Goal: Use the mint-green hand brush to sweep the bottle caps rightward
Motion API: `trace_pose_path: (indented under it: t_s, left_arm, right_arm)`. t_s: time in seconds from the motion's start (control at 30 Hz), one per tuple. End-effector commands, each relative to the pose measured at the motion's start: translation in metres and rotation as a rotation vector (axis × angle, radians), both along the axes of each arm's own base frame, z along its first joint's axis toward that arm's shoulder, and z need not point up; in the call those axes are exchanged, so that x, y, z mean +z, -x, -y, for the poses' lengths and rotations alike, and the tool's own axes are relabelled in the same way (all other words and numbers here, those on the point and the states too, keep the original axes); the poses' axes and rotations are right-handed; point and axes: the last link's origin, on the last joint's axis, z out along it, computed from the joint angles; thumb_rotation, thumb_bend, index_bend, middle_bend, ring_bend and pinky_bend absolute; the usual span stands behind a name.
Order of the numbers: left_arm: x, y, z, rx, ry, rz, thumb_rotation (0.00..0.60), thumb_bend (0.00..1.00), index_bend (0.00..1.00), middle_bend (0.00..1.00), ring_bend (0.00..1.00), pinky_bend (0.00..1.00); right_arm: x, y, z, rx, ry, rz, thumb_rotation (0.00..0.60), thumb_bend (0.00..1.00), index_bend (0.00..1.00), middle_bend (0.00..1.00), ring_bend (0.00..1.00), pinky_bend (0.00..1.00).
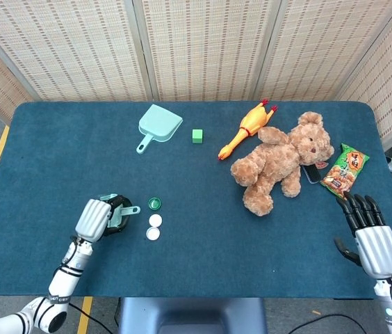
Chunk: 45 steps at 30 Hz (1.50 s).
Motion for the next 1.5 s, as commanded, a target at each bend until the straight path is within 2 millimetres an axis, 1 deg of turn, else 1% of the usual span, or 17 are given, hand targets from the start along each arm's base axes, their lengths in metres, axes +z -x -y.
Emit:
trace_pose_path:
  t_s: [0.03, 0.1, 0.17, 0.27, 0.4, 0.57, 0.7, 1.0, 1.13, 1.5]
  left_arm:
    - [0.025, -0.01, 0.013, 0.022, 0.046, 0.322, 0.6, 0.73, 0.77, 0.88, 0.73, 0.89]
    - [0.026, -0.009, 0.016, 0.039, 0.09, 0.398, 0.6, 0.72, 0.77, 0.88, 0.73, 0.89]
    - [0.023, -0.007, 0.018, 0.043, 0.105, 0.417, 0.6, 0.72, 0.77, 0.88, 0.73, 0.89]
    - [0.011, -0.005, 0.021, 0.032, 0.148, 0.426, 0.6, 0.72, 0.77, 0.88, 0.73, 0.89]
    - [-0.006, -0.002, 0.02, 0.028, 0.191, 0.412, 0.6, 0.7, 0.77, 0.88, 0.73, 0.89]
    - [-0.018, -0.004, 0.015, -0.005, 0.175, 0.408, 0.6, 0.7, 0.77, 0.88, 0.73, 0.89]
    - [-0.029, -0.009, 0.011, -0.068, 0.105, 0.405, 0.6, 0.71, 0.77, 0.88, 0.73, 0.89]
    - [-0.054, -0.017, 0.012, -0.123, 0.116, 0.395, 0.6, 0.71, 0.77, 0.88, 0.73, 0.89]
    - [-0.06, -0.017, 0.011, -0.12, 0.131, 0.397, 0.6, 0.7, 0.77, 0.88, 0.73, 0.89]
    - [-0.064, -0.024, 0.01, -0.114, 0.177, 0.438, 0.6, 0.7, 0.77, 0.88, 0.73, 0.89]
  right_arm:
    - [0.0, -0.001, -0.001, 0.003, 0.0, 0.001, 0.6, 0.24, 0.0, 0.0, 0.0, 0.0]
    - [0.0, -0.001, -0.001, 0.005, -0.004, 0.002, 0.6, 0.24, 0.0, 0.0, 0.0, 0.0]
    - [-0.001, -0.002, -0.002, 0.007, -0.007, 0.003, 0.6, 0.24, 0.0, 0.0, 0.0, 0.0]
    - [0.0, -0.002, -0.003, 0.009, -0.006, 0.005, 0.6, 0.24, 0.0, 0.0, 0.0, 0.0]
    - [0.001, -0.002, -0.003, 0.01, -0.001, 0.006, 0.6, 0.24, 0.0, 0.0, 0.0, 0.0]
    - [0.002, -0.002, -0.003, 0.008, 0.003, 0.007, 0.6, 0.24, 0.0, 0.0, 0.0, 0.0]
    - [0.001, -0.002, -0.003, 0.005, 0.001, 0.003, 0.6, 0.24, 0.0, 0.0, 0.0, 0.0]
    - [0.001, -0.001, -0.002, 0.001, 0.004, 0.0, 0.6, 0.24, 0.0, 0.0, 0.0, 0.0]
    - [0.003, -0.001, -0.002, 0.001, 0.009, 0.002, 0.6, 0.24, 0.0, 0.0, 0.0, 0.0]
    - [0.003, 0.0, -0.002, 0.0, 0.01, 0.0, 0.6, 0.24, 0.0, 0.0, 0.0, 0.0]
